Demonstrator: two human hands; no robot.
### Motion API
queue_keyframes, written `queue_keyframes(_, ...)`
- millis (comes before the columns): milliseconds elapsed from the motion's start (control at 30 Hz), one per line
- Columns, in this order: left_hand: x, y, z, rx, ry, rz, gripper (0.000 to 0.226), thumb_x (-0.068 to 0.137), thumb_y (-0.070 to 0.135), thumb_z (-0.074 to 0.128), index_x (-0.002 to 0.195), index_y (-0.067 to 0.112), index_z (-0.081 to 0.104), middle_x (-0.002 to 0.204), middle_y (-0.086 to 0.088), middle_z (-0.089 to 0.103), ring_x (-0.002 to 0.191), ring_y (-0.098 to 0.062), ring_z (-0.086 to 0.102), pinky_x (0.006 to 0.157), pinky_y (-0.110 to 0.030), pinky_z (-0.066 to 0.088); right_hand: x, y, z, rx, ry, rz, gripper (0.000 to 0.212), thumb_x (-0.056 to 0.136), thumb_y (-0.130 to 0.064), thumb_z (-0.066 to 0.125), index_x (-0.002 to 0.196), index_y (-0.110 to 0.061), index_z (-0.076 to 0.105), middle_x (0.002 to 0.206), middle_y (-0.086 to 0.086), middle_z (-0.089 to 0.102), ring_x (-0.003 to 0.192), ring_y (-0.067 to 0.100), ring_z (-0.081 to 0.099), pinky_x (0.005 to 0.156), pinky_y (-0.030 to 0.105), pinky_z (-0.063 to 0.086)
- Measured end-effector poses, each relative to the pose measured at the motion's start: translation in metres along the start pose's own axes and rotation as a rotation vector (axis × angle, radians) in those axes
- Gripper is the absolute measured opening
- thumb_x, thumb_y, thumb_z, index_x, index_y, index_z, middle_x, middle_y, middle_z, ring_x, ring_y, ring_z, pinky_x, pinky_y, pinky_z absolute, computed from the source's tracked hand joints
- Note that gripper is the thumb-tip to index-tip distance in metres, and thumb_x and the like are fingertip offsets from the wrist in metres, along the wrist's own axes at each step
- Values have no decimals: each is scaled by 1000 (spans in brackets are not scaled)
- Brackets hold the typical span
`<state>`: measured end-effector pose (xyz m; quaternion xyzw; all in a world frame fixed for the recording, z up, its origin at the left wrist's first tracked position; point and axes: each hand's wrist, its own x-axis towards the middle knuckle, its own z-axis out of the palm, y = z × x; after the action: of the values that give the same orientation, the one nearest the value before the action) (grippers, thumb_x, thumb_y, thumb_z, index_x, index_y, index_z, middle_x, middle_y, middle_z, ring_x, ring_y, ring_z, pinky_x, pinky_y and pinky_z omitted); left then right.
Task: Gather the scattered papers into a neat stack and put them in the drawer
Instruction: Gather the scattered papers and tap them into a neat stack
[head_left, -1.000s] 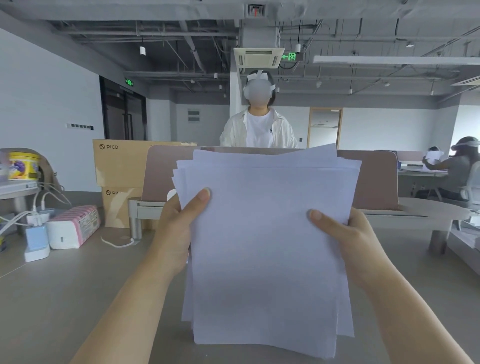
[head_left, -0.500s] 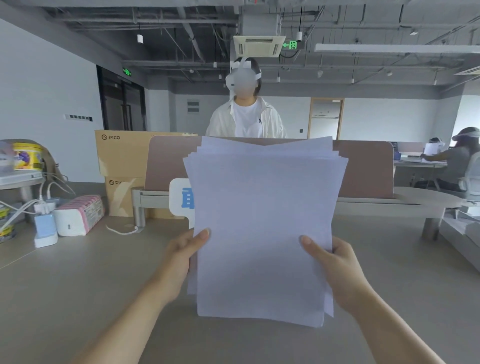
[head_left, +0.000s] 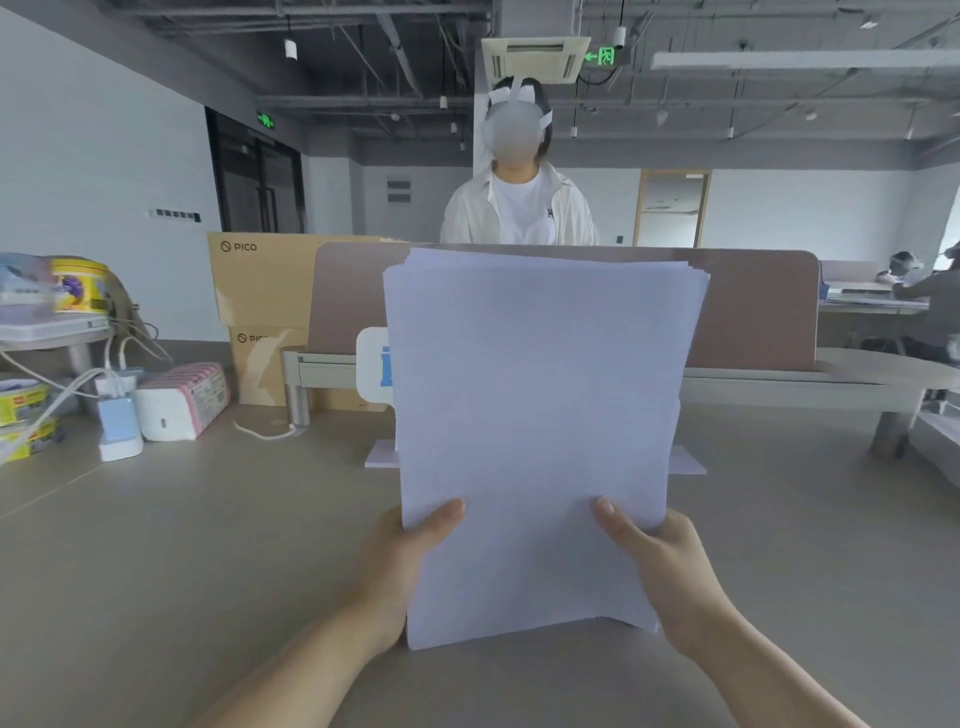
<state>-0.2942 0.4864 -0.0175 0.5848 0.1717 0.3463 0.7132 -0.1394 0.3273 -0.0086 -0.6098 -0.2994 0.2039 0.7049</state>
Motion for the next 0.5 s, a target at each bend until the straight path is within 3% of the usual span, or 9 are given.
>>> queue_keyframes(133, 3, -8, -3, 150, 41, -70, 21, 74, 26, 78, 93, 18, 74, 86, 2, 79, 81, -17, 75, 74, -34, 55, 0, -1, -3, 38, 9, 31, 17, 91, -16, 60, 97, -6, 73, 91, 10, 79, 83, 27, 75, 72, 38, 57)
queue_keyframes(200, 7, -4, -6, 293, 46, -33, 18, 77, 32, 75, 89, 19, 73, 83, 6, 79, 83, -16, 75, 76, -34, 57, 0, -4, -7, 59, -3, 49, 20, 93, -5, 53, 97, -5, 73, 94, 14, 78, 83, 30, 74, 72, 40, 56)
queue_keyframes(300, 10, 9, -14, 426, 23, -24, 15, 83, 32, 69, 88, 18, 72, 92, -3, 78, 92, -25, 72, 87, -43, 55, 0, -7, -12, 85, -69, 88, 23, 90, 3, 51, 101, 0, 71, 100, 20, 75, 88, 38, 73, 73, 43, 57)
queue_keyframes(400, 9, 19, -23, 345, -82, -130, 29, 85, 33, 61, 102, 12, 70, 99, -7, 77, 94, -25, 72, 84, -39, 55, -2, -7, -8, 156, -110, 132, 23, 89, 4, 51, 102, 1, 71, 100, 20, 75, 84, 38, 73, 68, 42, 58)
queue_keyframes(500, 5, 24, -29, -42, -197, -281, 48, 83, 49, 49, 107, 13, 69, 95, -3, 78, 83, -19, 75, 71, -31, 58, -5, -10, -5, 192, -62, 134, 21, 88, 2, 54, 99, -1, 71, 96, 18, 76, 76, 34, 74, 66, 40, 58)
